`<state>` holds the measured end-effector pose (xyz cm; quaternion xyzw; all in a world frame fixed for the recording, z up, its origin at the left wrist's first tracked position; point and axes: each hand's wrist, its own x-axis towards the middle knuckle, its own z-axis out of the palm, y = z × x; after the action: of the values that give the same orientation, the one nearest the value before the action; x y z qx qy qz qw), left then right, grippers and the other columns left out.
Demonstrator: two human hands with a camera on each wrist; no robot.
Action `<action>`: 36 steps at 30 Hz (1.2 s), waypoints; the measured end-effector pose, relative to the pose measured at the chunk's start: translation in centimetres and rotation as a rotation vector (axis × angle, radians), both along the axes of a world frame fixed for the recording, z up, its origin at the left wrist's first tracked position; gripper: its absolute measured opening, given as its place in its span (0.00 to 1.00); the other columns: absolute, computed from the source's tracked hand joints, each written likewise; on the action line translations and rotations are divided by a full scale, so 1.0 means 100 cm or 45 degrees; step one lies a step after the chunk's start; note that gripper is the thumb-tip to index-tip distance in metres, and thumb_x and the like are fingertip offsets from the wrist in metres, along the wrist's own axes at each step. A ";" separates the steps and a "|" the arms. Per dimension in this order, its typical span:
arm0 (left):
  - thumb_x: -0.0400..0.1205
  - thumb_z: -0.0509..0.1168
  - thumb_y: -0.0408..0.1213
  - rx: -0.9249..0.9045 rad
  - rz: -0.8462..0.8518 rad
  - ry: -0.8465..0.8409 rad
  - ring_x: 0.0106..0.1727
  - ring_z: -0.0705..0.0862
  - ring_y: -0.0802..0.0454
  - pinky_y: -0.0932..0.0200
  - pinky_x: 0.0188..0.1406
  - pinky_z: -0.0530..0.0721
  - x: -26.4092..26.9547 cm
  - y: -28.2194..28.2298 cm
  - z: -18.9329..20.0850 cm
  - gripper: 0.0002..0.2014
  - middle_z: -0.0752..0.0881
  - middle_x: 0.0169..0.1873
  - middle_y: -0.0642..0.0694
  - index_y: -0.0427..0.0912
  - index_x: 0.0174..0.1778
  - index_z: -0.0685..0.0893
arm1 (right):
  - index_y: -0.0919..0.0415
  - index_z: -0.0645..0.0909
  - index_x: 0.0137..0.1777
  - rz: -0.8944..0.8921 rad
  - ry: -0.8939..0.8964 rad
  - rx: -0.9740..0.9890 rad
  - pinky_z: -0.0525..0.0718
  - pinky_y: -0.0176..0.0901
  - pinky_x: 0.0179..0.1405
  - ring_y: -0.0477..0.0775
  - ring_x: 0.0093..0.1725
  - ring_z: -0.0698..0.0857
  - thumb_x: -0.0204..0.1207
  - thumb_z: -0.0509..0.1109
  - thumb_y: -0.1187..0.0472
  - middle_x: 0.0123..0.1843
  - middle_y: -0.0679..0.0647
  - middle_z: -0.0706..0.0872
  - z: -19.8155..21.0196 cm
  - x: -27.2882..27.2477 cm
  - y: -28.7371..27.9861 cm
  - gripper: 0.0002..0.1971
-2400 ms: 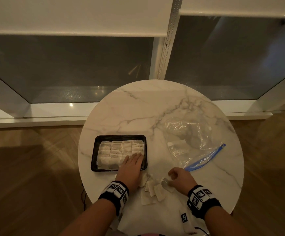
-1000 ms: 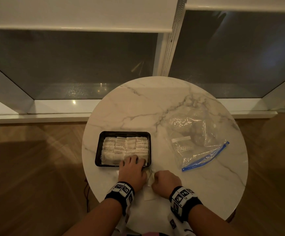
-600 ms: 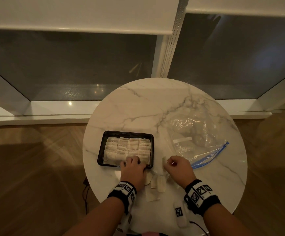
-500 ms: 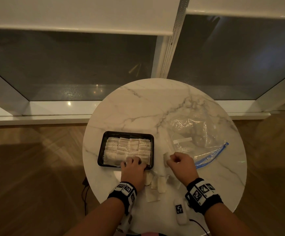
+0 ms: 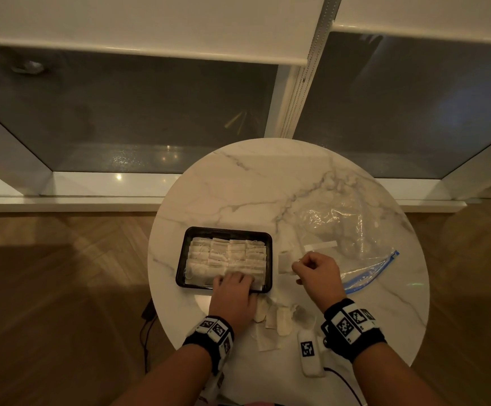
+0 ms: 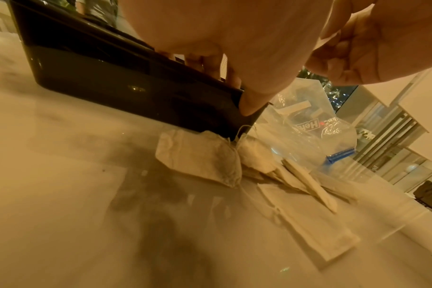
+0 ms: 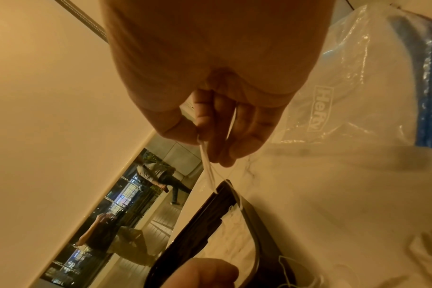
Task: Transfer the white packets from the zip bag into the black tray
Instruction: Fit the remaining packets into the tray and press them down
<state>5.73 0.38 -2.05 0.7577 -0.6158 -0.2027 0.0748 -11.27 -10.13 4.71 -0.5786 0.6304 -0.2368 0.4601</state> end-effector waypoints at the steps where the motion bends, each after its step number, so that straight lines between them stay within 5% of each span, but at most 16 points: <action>1: 0.82 0.57 0.52 0.009 0.022 -0.021 0.67 0.76 0.51 0.49 0.70 0.63 0.001 0.000 0.001 0.17 0.82 0.64 0.54 0.54 0.65 0.80 | 0.57 0.77 0.24 0.002 0.003 0.001 0.89 0.67 0.41 0.50 0.27 0.80 0.67 0.74 0.67 0.21 0.48 0.79 0.000 0.001 0.000 0.14; 13: 0.80 0.54 0.62 0.084 0.034 0.003 0.67 0.75 0.52 0.42 0.69 0.59 0.001 -0.001 0.003 0.22 0.81 0.65 0.57 0.57 0.66 0.76 | 0.60 0.78 0.26 0.049 0.052 0.012 0.90 0.65 0.41 0.53 0.30 0.83 0.68 0.74 0.66 0.28 0.62 0.84 0.006 0.006 0.001 0.11; 17: 0.81 0.55 0.60 0.078 0.047 0.028 0.68 0.75 0.52 0.43 0.69 0.58 0.001 -0.001 0.006 0.21 0.81 0.66 0.57 0.56 0.66 0.76 | 0.61 0.78 0.24 0.051 0.020 0.044 0.91 0.63 0.40 0.51 0.28 0.82 0.67 0.75 0.70 0.24 0.53 0.80 0.010 0.009 0.000 0.13; 24: 0.82 0.60 0.51 -0.049 0.038 0.187 0.72 0.73 0.52 0.52 0.77 0.56 0.010 0.006 0.006 0.19 0.79 0.67 0.54 0.53 0.69 0.76 | 0.61 0.79 0.22 0.136 0.056 -0.027 0.82 0.45 0.31 0.48 0.26 0.79 0.60 0.77 0.70 0.23 0.54 0.83 0.011 0.027 -0.002 0.12; 29: 0.80 0.64 0.47 -0.137 0.121 0.329 0.68 0.71 0.53 0.57 0.76 0.66 0.029 0.026 0.007 0.19 0.78 0.63 0.52 0.49 0.67 0.80 | 0.57 0.82 0.39 0.239 -0.034 0.035 0.88 0.51 0.37 0.53 0.30 0.84 0.64 0.76 0.70 0.29 0.54 0.85 0.008 0.056 -0.003 0.09; 33: 0.76 0.65 0.45 -0.286 0.219 0.111 0.62 0.77 0.51 0.44 0.78 0.69 0.049 0.043 0.007 0.13 0.81 0.55 0.52 0.49 0.56 0.85 | 0.47 0.82 0.45 0.385 0.032 0.003 0.91 0.54 0.43 0.53 0.38 0.87 0.69 0.73 0.68 0.38 0.51 0.86 -0.010 0.087 -0.006 0.13; 36: 0.77 0.67 0.43 -0.311 0.423 0.030 0.66 0.74 0.50 0.47 0.76 0.72 0.064 0.051 0.011 0.15 0.81 0.61 0.50 0.48 0.59 0.84 | 0.46 0.82 0.46 0.548 0.109 0.020 0.90 0.55 0.48 0.54 0.42 0.87 0.73 0.70 0.67 0.39 0.49 0.84 -0.021 0.112 -0.006 0.12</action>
<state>12.15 5.52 -0.95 0.8317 -0.5015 -0.1205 0.2057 -0.05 -10.77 2.61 -0.7058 0.5132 -0.1033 0.4774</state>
